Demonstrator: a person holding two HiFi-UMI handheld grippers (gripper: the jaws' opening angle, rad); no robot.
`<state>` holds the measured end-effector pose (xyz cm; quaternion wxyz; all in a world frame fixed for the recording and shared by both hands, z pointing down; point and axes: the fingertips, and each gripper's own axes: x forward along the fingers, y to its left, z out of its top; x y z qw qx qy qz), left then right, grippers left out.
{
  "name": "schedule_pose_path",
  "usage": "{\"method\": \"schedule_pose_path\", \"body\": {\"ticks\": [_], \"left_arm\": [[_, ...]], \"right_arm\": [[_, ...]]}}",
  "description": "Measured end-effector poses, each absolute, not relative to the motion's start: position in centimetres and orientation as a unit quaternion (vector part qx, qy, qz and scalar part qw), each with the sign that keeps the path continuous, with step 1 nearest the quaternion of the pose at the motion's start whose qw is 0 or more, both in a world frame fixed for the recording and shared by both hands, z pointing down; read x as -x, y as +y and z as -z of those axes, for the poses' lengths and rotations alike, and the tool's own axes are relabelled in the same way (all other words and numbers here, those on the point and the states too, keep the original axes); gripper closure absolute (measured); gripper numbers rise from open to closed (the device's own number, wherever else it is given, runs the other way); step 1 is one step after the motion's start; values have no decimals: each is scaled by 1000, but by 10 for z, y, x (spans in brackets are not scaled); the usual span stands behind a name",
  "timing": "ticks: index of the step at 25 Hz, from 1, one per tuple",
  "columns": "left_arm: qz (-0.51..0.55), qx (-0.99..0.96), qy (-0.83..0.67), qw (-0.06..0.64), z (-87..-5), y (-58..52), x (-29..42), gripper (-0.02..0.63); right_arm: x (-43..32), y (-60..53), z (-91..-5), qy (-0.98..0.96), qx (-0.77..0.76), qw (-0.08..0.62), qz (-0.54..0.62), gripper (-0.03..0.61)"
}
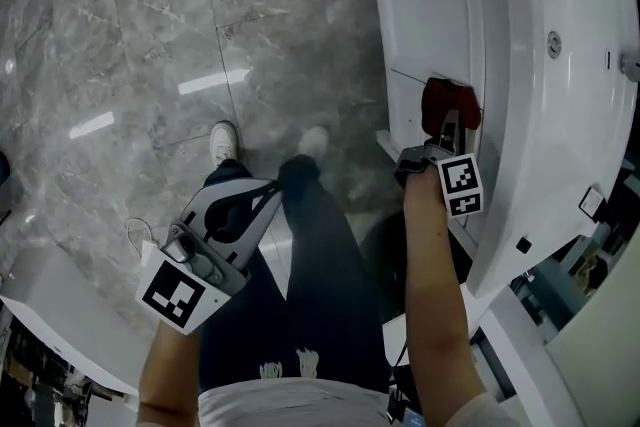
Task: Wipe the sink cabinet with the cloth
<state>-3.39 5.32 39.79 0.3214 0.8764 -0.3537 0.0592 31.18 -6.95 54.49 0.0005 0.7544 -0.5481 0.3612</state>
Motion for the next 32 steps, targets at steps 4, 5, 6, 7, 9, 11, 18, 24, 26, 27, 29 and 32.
{"method": "schedule_pose_path", "body": {"ticks": [4,5,6,7,9,11,18,24,26,27,29,32], "left_arm": [[-63,-874,-351,330,-418,65,27,604],[-63,-873,-350,332,-421,68,25,604],[-64,-873,-349,335,-424,72,23,604],[-64,-872,-350,336,-427,74,22,604],[-69,-868,-357,339,-433,78,22,604],[-72,-860,-368,346,-440,79,23,604],[-75,-847,-394,349,-451,72,22,604],[-79,-839,-398,362,-457,79,9,604],[-86,-842,-393,359,-458,82,7,604],[-91,-844,-389,358,-459,83,7,604],[-98,-845,-384,360,-461,87,9,604],[-98,-842,-386,365,-463,88,11,604]], "right_arm": [[-313,-72,-572,-540,-751,-2,-379,486],[-314,-73,-578,-538,-751,-2,-383,486],[-314,-73,-585,-536,-750,-1,-387,486],[-315,-73,-591,-535,-749,1,-390,486],[-316,-73,-606,-534,-747,9,-397,486],[-317,-73,-622,-533,-744,22,-403,486],[-317,-78,-671,-534,-741,47,-405,486],[-320,-77,-705,-535,-734,55,-415,486],[-322,-76,-712,-529,-735,48,-420,486],[-322,-76,-715,-526,-737,44,-422,486],[-321,-75,-717,-522,-741,34,-422,486],[-318,-72,-718,-527,-737,30,-422,486]]}}
